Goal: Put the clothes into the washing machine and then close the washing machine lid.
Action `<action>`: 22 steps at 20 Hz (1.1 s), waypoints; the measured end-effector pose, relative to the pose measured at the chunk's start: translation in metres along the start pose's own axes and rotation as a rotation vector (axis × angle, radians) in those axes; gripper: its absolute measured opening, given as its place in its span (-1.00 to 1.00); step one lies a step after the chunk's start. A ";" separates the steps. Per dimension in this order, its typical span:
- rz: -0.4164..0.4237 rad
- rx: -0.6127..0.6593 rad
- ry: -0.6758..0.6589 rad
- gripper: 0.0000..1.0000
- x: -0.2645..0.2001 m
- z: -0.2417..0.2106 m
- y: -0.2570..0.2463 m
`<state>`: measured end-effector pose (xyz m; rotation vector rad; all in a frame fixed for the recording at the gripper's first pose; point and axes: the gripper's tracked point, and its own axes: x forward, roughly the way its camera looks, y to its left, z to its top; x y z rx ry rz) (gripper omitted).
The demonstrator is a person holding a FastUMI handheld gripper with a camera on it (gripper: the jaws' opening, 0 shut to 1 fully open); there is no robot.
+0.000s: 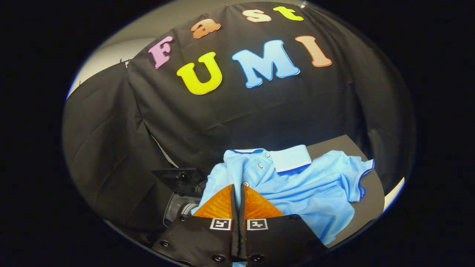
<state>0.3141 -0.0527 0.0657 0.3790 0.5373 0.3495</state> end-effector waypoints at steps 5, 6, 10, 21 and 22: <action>0.103 -0.064 -0.018 -0.97 -0.002 0.014 0.060; 0.122 -0.080 -0.017 -0.97 -0.001 0.015 0.072; 0.203 -0.132 -0.005 -0.97 0.009 0.010 0.120; 0.402 -0.274 0.058 -0.97 0.033 -0.021 0.251; 0.415 -0.286 0.068 -0.97 0.037 -0.025 0.264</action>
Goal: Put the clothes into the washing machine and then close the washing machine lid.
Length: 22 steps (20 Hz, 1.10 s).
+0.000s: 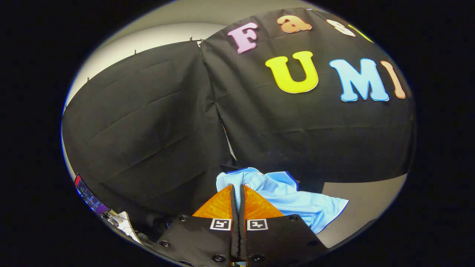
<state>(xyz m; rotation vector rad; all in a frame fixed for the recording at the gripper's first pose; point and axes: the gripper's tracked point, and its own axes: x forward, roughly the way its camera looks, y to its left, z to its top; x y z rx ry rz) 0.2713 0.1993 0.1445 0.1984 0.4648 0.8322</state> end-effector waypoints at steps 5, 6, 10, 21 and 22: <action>0.022 -0.051 0.021 -0.97 0.045 -0.010 0.043; 0.016 -0.059 0.027 -0.97 0.054 -0.014 0.049; -0.010 -0.080 0.048 -0.97 0.087 -0.026 0.070; -0.088 -0.079 0.147 -0.96 0.176 -0.079 0.076; -0.097 -0.081 0.157 -0.96 0.182 -0.085 0.073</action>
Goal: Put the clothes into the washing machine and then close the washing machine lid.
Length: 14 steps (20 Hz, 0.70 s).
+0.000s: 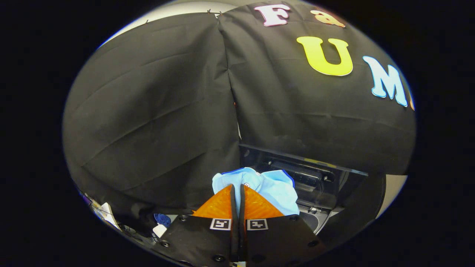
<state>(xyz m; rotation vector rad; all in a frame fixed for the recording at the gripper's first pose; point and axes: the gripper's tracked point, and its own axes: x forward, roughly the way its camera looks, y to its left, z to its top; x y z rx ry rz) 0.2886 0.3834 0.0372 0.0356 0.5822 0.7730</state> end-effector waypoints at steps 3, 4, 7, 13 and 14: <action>-0.029 -0.017 0.036 -0.96 0.016 -0.018 -0.004; -0.042 -0.022 0.050 -0.96 0.023 -0.025 -0.009; -0.071 -0.028 0.087 -0.96 0.041 -0.043 -0.017; -0.104 -0.041 0.148 -0.96 0.072 -0.080 -0.031; -0.107 -0.041 0.160 -0.97 0.077 -0.086 -0.034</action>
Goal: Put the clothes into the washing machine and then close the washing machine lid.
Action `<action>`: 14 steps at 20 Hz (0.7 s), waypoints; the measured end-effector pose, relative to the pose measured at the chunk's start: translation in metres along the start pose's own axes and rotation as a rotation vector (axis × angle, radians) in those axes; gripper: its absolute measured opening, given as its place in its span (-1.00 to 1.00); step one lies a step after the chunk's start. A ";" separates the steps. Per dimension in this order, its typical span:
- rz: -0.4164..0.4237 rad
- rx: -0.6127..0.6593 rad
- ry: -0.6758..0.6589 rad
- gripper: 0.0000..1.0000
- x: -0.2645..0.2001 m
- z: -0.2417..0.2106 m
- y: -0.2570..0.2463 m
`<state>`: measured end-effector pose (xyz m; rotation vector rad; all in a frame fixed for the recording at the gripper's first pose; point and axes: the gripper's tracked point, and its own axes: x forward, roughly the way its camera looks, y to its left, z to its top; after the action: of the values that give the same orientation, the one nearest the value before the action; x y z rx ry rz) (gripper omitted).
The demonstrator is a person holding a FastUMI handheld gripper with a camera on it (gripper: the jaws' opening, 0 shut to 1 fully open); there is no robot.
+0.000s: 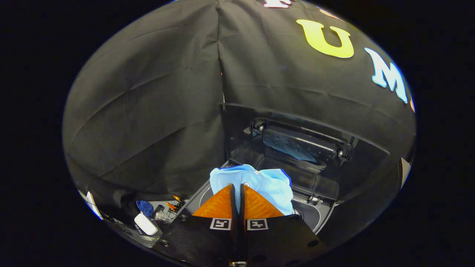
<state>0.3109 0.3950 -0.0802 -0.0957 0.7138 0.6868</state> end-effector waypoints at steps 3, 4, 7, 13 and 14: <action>-0.024 0.006 0.018 -0.96 0.016 -0.012 -0.005; -0.030 0.018 0.023 -0.96 0.021 -0.015 -0.006; -0.049 0.041 0.051 -0.96 0.040 -0.028 -0.010; -0.089 0.014 0.120 -0.97 0.061 -0.059 -0.019; -0.104 0.011 0.131 -0.96 0.065 -0.064 -0.021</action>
<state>0.3228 0.3943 -0.1729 -0.1675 0.8324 0.5808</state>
